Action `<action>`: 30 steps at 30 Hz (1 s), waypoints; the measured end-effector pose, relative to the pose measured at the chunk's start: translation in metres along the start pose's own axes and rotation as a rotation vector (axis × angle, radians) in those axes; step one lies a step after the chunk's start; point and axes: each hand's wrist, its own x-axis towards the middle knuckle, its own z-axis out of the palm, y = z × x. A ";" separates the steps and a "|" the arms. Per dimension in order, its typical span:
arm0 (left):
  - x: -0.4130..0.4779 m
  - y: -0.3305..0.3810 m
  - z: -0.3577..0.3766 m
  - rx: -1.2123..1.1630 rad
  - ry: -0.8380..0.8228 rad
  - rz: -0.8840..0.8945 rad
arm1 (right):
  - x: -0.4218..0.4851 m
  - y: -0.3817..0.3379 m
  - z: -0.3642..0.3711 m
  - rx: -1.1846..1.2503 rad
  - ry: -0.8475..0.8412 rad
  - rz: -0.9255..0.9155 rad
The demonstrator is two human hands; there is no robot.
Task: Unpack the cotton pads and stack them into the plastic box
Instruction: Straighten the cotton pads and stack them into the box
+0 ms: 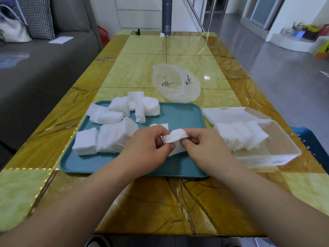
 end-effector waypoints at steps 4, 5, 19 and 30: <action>0.002 -0.001 -0.004 -0.018 -0.057 0.017 | 0.003 0.000 -0.004 0.100 -0.039 0.060; 0.002 -0.001 -0.007 -0.026 -0.064 0.019 | 0.003 0.000 -0.005 0.099 -0.043 0.053; 0.011 -0.009 -0.021 0.166 -0.034 -0.129 | 0.004 -0.008 0.000 0.125 0.152 0.179; -0.003 0.010 -0.037 -0.197 0.078 -0.061 | 0.005 -0.007 -0.006 0.147 0.205 0.136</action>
